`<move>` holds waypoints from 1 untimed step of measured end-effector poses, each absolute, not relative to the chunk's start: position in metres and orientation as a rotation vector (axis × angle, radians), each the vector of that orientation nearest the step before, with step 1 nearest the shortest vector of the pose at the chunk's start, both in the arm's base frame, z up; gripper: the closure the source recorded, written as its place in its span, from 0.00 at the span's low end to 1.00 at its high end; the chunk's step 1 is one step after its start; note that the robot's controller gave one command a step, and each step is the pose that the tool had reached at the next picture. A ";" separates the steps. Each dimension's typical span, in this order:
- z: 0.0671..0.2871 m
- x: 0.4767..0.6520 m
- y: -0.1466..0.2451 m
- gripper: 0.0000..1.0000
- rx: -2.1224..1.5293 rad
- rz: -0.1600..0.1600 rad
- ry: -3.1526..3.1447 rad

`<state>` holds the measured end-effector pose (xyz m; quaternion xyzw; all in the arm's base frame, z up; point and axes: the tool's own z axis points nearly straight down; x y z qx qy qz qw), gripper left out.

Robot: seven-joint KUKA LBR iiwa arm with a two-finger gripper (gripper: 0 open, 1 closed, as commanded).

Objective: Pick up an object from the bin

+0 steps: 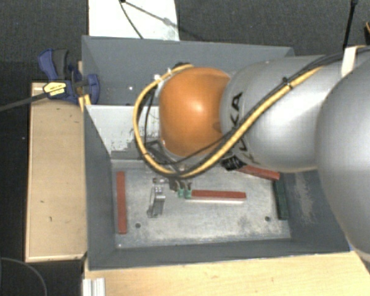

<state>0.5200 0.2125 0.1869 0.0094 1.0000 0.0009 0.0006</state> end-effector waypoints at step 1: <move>0.186 0.505 0.162 0.00 0.367 -0.001 3.119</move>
Offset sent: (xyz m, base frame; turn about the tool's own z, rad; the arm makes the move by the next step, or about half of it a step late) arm -0.0153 -0.0492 -0.0009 0.2145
